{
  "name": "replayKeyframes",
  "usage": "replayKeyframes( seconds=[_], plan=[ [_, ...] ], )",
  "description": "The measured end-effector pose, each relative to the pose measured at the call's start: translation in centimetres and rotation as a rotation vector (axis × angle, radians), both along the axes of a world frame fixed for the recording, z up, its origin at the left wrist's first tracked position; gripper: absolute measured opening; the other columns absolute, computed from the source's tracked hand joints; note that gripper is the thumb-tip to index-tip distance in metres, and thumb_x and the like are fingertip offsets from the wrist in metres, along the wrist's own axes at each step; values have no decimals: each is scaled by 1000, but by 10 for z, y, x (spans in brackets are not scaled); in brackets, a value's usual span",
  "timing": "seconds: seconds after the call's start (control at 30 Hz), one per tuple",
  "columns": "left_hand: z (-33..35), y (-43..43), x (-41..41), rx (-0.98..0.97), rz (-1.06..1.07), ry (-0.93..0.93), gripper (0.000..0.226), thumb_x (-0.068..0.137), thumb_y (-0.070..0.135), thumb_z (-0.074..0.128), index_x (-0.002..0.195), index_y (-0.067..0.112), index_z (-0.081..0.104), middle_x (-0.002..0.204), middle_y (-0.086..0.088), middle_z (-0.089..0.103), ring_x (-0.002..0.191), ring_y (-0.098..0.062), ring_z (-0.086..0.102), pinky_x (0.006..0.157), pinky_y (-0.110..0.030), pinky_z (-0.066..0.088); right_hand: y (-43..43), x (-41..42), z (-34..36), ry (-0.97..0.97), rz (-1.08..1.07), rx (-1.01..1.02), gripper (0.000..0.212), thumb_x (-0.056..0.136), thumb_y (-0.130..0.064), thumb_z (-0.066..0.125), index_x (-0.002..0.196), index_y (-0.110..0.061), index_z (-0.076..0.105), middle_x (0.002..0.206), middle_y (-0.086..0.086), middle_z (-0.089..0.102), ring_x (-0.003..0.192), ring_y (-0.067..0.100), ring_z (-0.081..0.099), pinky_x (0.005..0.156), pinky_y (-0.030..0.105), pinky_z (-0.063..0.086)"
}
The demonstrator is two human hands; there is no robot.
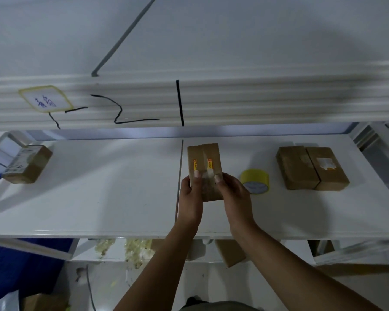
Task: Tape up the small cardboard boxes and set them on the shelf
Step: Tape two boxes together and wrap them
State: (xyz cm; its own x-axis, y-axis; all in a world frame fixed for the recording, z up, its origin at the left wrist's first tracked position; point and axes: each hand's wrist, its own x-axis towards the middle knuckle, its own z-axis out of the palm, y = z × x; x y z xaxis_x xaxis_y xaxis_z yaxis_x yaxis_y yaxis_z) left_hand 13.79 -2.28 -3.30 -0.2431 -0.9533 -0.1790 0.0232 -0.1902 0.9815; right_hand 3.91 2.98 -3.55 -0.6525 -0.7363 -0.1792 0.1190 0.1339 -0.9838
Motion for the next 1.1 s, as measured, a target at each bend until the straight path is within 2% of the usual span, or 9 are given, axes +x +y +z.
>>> replayKeyframes(
  seconds=[0.23, 0.37, 0.5, 0.63, 0.7, 0.83, 0.93, 1.0, 1.1],
  plan=[
    [-5, 5, -6, -36, 14, -79, 56, 104, 59, 46, 137, 16, 61, 119, 2, 73, 103, -9, 75, 75, -15, 60, 4, -11, -1, 91, 29, 75, 35, 90, -58, 73, 104, -26, 70, 97, -7, 79, 95, 10, 75, 91, 45, 62],
    [-11, 4, -5, -3, -58, -109, 51, 102, 62, 50, 132, 22, 60, 116, 4, 72, 98, -7, 75, 72, -16, 60, 9, -16, -6, 92, 7, 130, 40, 86, -65, 73, 103, -29, 71, 92, -13, 78, 88, 2, 73, 82, 33, 61],
    [-17, 3, -5, 45, -57, -123, 59, 100, 68, 46, 130, 20, 64, 118, 0, 74, 107, -14, 74, 90, -32, 63, 11, -23, -8, 148, -3, 150, 36, 83, -63, 77, 94, -29, 73, 84, -18, 77, 81, -6, 71, 71, 23, 54],
    [-26, -5, 1, 179, -192, -17, 49, 102, 63, 48, 127, 26, 68, 123, -7, 76, 117, -25, 73, 100, -40, 61, 9, -31, -9, 58, 56, 209, 40, 80, -62, 80, 97, -27, 71, 93, -9, 78, 91, 10, 76, 85, 40, 63],
    [-33, -10, 3, 115, -166, -125, 53, 99, 66, 52, 128, 25, 70, 122, -7, 75, 115, -24, 73, 95, -34, 63, 12, -40, -8, 47, 92, 198, 41, 79, -65, 78, 96, -28, 69, 92, -9, 78, 90, 14, 77, 87, 45, 64],
    [-51, -28, 3, 20, -150, -523, 63, 110, 59, 38, 136, 10, 67, 130, -17, 72, 121, -33, 66, 111, -51, 51, 12, -86, -3, 639, -37, 192, 33, 88, -60, 71, 99, -28, 69, 98, -8, 72, 97, 19, 68, 80, 37, 55],
    [-64, -36, 4, -125, -208, -932, 56, 115, 42, 33, 166, 20, 28, 160, -19, 46, 142, -42, 42, 117, -49, 35, 1, -126, -8, 864, 26, 367, 46, 89, -57, 70, 118, -21, 68, 120, 8, 66, 117, 30, 58, 98, 45, 48],
    [-68, -38, 4, -176, -241, -999, 59, 114, 44, 36, 167, 22, 22, 165, -18, 37, 145, -42, 35, 116, -51, 35, -7, -141, -11, 855, 174, 559, 56, 88, -65, 66, 122, -21, 65, 124, 11, 62, 122, 33, 54, 102, 47, 46],
    [-67, -37, -6, -33, -149, -855, 68, 109, 64, 29, 159, 20, 40, 155, -20, 43, 142, -41, 41, 116, -56, 36, -16, -150, -11, 723, 347, 693, 55, 85, -72, 64, 92, -18, 60, 96, 8, 64, 99, 31, 60, 83, 39, 49]
  ],
)
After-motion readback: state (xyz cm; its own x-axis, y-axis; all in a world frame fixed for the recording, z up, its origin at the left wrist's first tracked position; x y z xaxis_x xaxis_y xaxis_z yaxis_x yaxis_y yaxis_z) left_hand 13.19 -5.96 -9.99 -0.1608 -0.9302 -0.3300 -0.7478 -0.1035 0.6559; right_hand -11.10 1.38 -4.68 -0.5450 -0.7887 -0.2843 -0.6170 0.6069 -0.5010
